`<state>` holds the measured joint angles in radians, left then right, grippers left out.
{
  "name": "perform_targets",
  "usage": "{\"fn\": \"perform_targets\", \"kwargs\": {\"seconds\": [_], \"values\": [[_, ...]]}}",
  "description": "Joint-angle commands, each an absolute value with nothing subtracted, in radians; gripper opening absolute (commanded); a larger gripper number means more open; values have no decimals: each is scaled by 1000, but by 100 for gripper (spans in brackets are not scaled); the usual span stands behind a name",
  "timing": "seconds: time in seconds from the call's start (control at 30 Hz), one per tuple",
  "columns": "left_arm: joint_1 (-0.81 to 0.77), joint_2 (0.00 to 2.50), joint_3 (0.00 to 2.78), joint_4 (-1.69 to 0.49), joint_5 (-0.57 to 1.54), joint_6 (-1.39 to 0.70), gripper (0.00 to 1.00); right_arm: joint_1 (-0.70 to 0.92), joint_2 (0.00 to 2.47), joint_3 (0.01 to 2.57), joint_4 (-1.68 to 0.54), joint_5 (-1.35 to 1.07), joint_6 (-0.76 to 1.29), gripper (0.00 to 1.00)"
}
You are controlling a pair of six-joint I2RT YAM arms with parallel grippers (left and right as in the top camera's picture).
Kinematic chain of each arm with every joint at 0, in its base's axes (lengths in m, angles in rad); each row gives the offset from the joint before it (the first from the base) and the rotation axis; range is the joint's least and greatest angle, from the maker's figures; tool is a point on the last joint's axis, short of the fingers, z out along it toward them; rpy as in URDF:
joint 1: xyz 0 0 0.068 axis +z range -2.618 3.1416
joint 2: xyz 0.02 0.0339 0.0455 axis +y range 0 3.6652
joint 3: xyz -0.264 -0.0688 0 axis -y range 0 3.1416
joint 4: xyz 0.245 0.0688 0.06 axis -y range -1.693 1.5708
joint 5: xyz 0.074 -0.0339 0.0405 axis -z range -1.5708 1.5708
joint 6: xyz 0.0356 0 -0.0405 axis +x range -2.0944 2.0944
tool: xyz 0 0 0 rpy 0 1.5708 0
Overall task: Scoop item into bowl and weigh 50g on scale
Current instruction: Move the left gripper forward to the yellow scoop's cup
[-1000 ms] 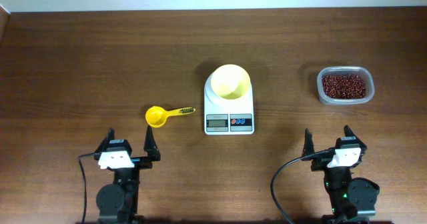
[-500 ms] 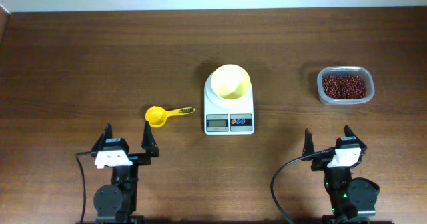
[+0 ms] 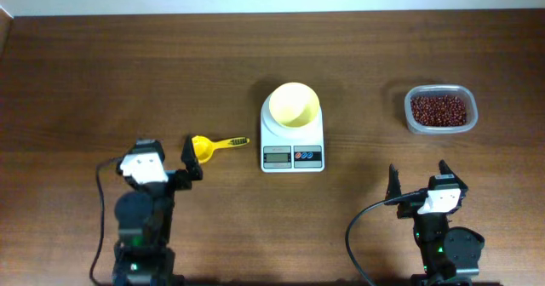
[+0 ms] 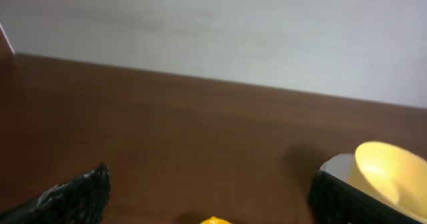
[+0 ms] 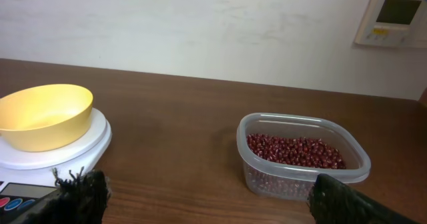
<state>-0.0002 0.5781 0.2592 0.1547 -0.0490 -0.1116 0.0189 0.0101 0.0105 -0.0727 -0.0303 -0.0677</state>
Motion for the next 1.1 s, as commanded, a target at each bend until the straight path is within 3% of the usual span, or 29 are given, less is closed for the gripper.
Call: {"fn": "perform_targets", "kwargs": {"seconds": [0.0,0.73,1.07], "values": [[4,704,308,171,30,-120,99,13,4,6,-79,-29,-71,99],[3,829,349,35,192,-121,99,13,4,6,-79,-29,-71,99],[3,900,555,-218,133,-167,99,13,4,6,-79,-29,-71,99]]}}
